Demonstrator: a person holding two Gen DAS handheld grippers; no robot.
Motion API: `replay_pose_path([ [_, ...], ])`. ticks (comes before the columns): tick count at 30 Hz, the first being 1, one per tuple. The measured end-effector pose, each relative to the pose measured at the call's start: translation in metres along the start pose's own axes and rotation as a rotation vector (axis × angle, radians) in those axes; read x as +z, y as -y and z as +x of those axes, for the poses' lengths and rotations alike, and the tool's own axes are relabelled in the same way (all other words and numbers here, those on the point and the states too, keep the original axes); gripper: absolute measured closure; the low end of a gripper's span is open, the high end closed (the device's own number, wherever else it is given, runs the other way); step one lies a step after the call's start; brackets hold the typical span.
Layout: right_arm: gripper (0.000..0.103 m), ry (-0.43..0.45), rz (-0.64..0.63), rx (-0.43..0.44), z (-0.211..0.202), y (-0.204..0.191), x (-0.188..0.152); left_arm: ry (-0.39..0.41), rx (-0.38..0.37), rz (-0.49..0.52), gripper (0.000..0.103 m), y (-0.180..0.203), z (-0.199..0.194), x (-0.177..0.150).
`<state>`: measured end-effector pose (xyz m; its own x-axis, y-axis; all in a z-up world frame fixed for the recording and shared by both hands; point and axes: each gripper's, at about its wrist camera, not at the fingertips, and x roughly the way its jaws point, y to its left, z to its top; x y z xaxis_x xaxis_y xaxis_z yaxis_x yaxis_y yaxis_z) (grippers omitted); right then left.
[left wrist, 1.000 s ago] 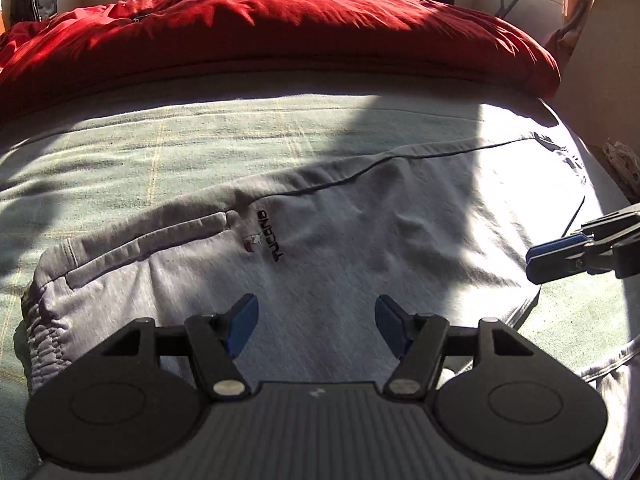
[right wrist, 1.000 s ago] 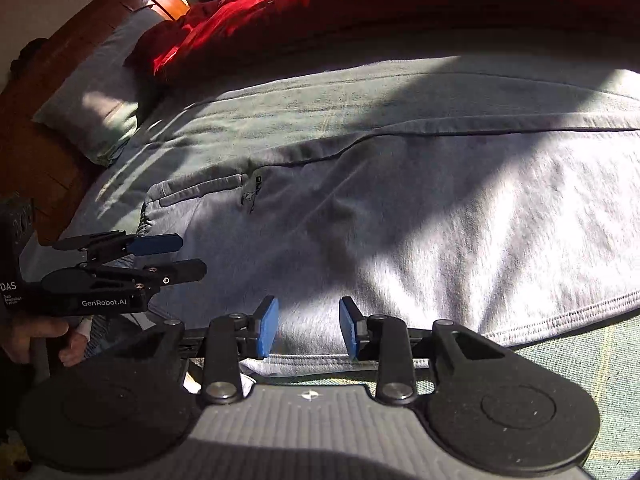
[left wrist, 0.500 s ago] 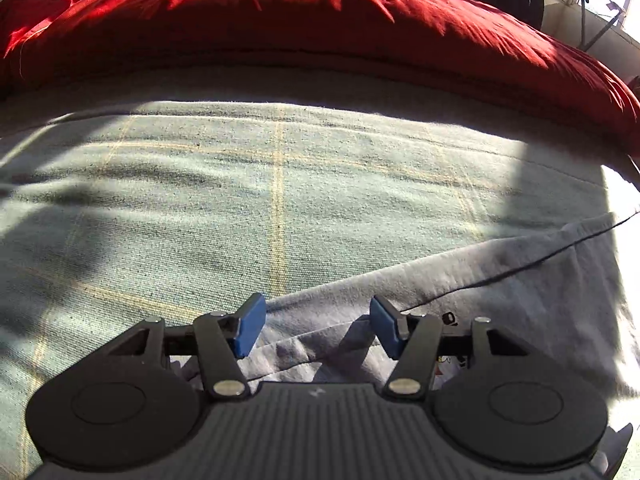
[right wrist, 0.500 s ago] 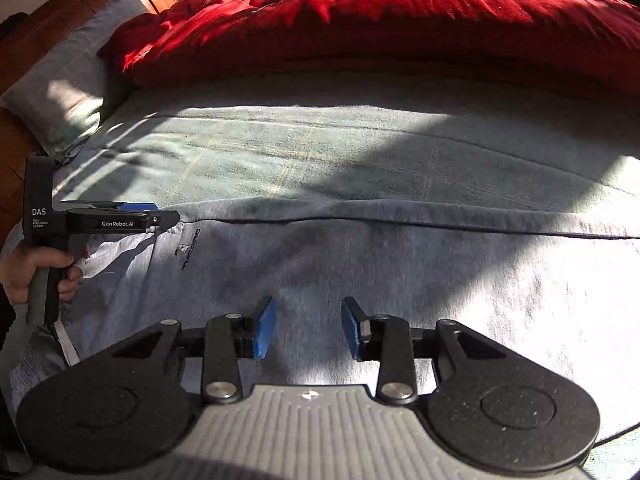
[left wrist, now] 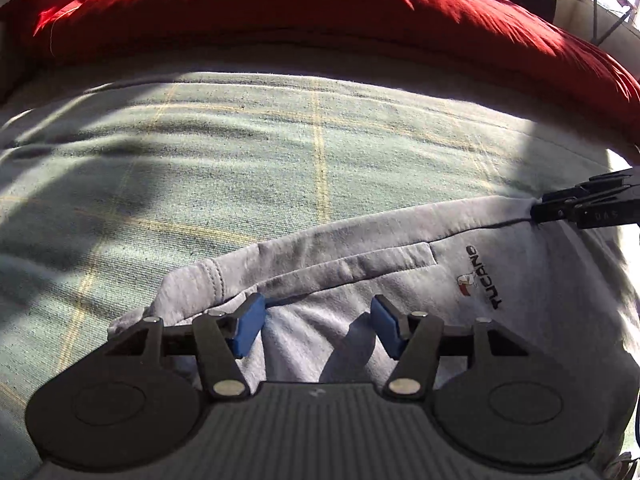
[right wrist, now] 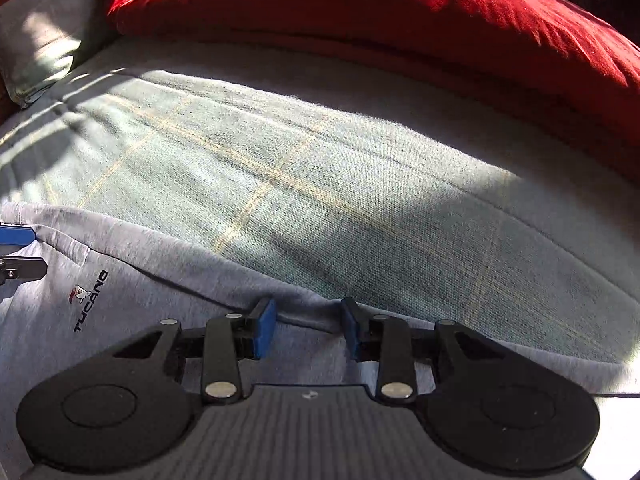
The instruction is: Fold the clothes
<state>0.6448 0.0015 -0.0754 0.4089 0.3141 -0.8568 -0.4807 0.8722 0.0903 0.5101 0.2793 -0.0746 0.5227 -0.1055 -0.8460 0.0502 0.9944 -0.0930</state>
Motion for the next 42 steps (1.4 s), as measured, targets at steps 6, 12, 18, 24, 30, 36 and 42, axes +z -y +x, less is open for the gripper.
replay_pose_path([
  [6, 0.057, -0.006, 0.057, -0.002, -0.048, 0.006, -0.015, 0.019, -0.083, 0.033, 0.043, 0.023, -0.026, 0.001],
  [12, 0.057, -0.085, 0.156, -0.040, -0.057, 0.020, -0.062, -0.075, 0.009, 0.119, 0.042, 0.036, -0.009, -0.018],
  [18, 0.056, -0.041, 0.269, -0.156, -0.090, 0.049, -0.084, -0.061, 0.086, 0.126, 0.043, 0.040, -0.023, -0.014],
  [24, 0.051, -0.100, 0.277, -0.161, -0.091, 0.060, -0.107, -0.073, -0.032, 0.245, 0.040, 0.086, -0.029, -0.026],
  [30, 0.050, -0.071, 0.375, -0.246, -0.117, 0.084, -0.130, -0.107, 0.060, 0.240, 0.040, 0.097, -0.033, -0.042],
  [36, 0.050, -0.043, 0.355, -0.173, -0.125, 0.073, -0.136, -0.082, -0.055, 0.306, 0.039, 0.142, -0.056, -0.040],
  [42, 0.046, -0.052, 0.283, -0.152, -0.123, 0.050, -0.138, -0.089, -0.133, 0.375, 0.039, 0.185, -0.051, -0.056],
])
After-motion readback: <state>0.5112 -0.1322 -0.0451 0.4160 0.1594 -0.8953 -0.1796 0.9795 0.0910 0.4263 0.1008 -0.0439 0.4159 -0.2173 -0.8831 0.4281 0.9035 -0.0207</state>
